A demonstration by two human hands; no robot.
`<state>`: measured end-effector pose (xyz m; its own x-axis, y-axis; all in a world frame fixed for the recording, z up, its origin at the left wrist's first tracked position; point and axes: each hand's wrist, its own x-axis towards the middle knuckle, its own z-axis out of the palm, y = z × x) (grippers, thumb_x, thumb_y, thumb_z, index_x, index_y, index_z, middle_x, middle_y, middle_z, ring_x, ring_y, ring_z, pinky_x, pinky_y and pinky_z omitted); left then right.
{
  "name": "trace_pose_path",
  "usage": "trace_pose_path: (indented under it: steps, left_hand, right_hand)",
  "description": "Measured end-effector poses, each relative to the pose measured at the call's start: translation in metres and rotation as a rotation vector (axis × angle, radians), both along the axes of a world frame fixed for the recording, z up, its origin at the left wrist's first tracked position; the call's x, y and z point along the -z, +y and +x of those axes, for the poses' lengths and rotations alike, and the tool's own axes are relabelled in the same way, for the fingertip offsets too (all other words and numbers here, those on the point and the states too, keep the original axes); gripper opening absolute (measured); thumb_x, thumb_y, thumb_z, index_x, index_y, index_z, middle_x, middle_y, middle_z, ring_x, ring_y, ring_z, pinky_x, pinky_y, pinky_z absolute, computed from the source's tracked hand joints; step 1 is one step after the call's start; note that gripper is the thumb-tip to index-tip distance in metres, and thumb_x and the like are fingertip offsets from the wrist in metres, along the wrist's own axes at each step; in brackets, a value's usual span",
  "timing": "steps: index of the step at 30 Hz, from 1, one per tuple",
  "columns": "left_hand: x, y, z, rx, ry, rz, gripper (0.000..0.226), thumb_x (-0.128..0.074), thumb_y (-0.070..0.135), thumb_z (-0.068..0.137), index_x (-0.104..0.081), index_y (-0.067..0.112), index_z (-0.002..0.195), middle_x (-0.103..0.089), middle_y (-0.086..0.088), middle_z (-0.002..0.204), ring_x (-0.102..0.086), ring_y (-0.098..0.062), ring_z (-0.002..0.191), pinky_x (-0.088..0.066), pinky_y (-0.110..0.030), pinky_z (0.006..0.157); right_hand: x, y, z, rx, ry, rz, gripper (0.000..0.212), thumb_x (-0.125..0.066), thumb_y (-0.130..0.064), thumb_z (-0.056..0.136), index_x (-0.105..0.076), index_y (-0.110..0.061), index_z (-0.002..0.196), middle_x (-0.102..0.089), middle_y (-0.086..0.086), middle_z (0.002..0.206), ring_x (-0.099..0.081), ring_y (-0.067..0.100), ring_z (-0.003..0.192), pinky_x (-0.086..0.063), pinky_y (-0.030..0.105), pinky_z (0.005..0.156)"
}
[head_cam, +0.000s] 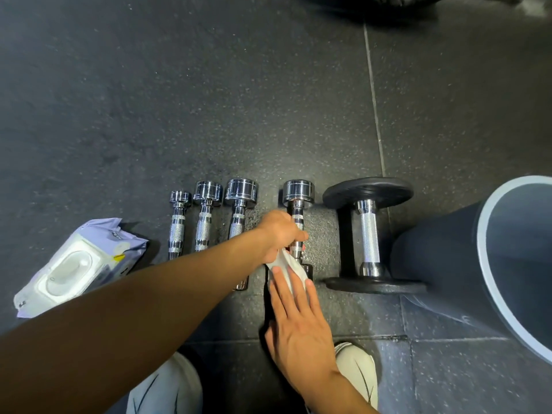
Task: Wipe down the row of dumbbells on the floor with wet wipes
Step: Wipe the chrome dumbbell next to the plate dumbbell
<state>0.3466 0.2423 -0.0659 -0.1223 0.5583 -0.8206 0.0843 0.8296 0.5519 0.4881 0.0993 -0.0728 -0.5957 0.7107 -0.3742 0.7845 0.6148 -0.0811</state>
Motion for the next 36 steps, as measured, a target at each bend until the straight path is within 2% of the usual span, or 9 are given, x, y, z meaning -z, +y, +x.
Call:
trace_pose_path:
  steps: [5, 9, 14, 17, 21, 23, 28, 31, 36]
  left_hand:
    - [0.002, -0.003, 0.001, 0.085, 0.189, 0.057, 0.028, -0.087, 0.021, 0.08, -0.06, 0.015, 0.083, -0.069, -0.004, 0.092, -0.068, -0.025, 0.094, -0.057, -0.039, 0.092]
    - [-0.001, -0.011, -0.002, 0.206, 0.38, 0.056, 0.033, -0.088, 0.029, 0.079, -0.062, 0.011, 0.09, -0.071, -0.007, 0.093, -0.07, -0.025, 0.086, -0.059, -0.036, 0.077]
    - [0.002, -0.019, 0.0, 0.191, 0.478, 0.009, 0.033, -0.074, 0.029, 0.091, -0.055, 0.012, 0.112, -0.066, -0.006, 0.107, -0.068, -0.029, 0.096, -0.056, -0.036, 0.078]
    - [0.005, -0.018, -0.001, 0.089, 0.364, -0.027, 0.045, -0.079, 0.031, 0.086, -0.054, 0.009, 0.116, -0.067, -0.009, 0.111, -0.068, -0.031, 0.1, -0.059, -0.042, 0.087]
    - [-0.002, -0.021, 0.002, -0.011, 0.149, 0.002, 0.023, -0.069, 0.03, 0.087, -0.06, 0.008, 0.089, -0.07, -0.015, 0.096, -0.069, -0.031, 0.085, -0.057, -0.041, 0.073]
    - [-0.004, -0.02, 0.001, -0.063, 0.079, -0.007, 0.032, -0.063, 0.036, 0.08, -0.066, 0.006, 0.09, -0.073, -0.02, 0.096, -0.071, -0.034, 0.084, -0.058, -0.047, 0.077]
    - [-0.003, -0.018, -0.009, -0.157, -0.006, -0.012, 0.018, -0.061, 0.026, 0.091, -0.066, 0.008, 0.092, -0.069, -0.014, 0.084, -0.062, -0.026, 0.072, -0.045, -0.034, 0.066]
    - [0.006, -0.017, -0.01, -0.107, -0.01, 0.023, 0.015, -0.064, 0.022, 0.092, -0.064, 0.012, 0.082, -0.066, -0.015, 0.085, -0.061, -0.026, 0.076, -0.054, -0.044, 0.074]
    - [0.007, -0.017, -0.013, -0.114, -0.13, 0.032, 0.012, -0.072, 0.023, 0.095, -0.062, 0.016, 0.094, -0.07, -0.009, 0.107, -0.068, -0.027, 0.102, -0.058, -0.053, 0.094]
  right_hand:
    - [0.002, -0.002, -0.001, 0.008, 0.076, 0.045, 0.085, -0.062, -0.035, 0.083, -0.031, -0.008, 0.157, -0.015, 0.013, 0.168, -0.02, 0.035, 0.153, -0.018, 0.053, 0.118]
    - [0.001, -0.005, -0.004, -0.038, 0.192, 0.048, 0.076, -0.054, -0.036, 0.089, -0.032, -0.01, 0.157, -0.018, 0.01, 0.168, -0.021, 0.033, 0.153, -0.022, 0.049, 0.118]
    - [0.004, -0.004, 0.004, 0.007, 0.301, 0.014, 0.067, -0.051, -0.036, 0.098, -0.031, -0.012, 0.158, -0.018, 0.005, 0.168, -0.018, 0.028, 0.155, -0.026, 0.047, 0.118]
    - [0.003, -0.005, 0.011, 0.078, 0.355, -0.024, 0.071, -0.052, -0.034, 0.099, -0.022, -0.015, 0.16, -0.01, 0.003, 0.17, -0.008, 0.029, 0.156, -0.025, 0.046, 0.121]
    - [0.0, 0.002, 0.01, 0.082, 0.333, -0.015, 0.07, -0.049, -0.035, 0.101, -0.018, -0.015, 0.161, -0.006, 0.004, 0.17, -0.003, 0.032, 0.156, -0.028, 0.049, 0.12]
    - [0.001, 0.008, 0.005, 0.111, 0.322, -0.01, 0.069, -0.047, -0.035, 0.102, -0.017, -0.016, 0.161, -0.004, 0.004, 0.17, -0.001, 0.032, 0.157, -0.024, 0.048, 0.121]
    - [0.002, 0.021, -0.003, 0.109, 0.262, 0.017, 0.065, -0.043, -0.036, 0.105, -0.02, -0.012, 0.16, -0.008, 0.006, 0.17, -0.001, 0.033, 0.156, -0.024, 0.05, 0.121]
    - [0.0, 0.003, 0.007, 0.081, 0.272, 0.03, 0.071, -0.05, -0.036, 0.1, -0.02, -0.011, 0.16, -0.008, 0.007, 0.17, -0.004, 0.035, 0.156, -0.024, 0.05, 0.12]
    - [-0.002, -0.007, 0.02, 0.108, 0.294, -0.014, 0.075, -0.056, -0.034, 0.097, -0.023, -0.009, 0.159, -0.01, 0.009, 0.17, -0.008, 0.037, 0.155, -0.025, 0.05, 0.119]
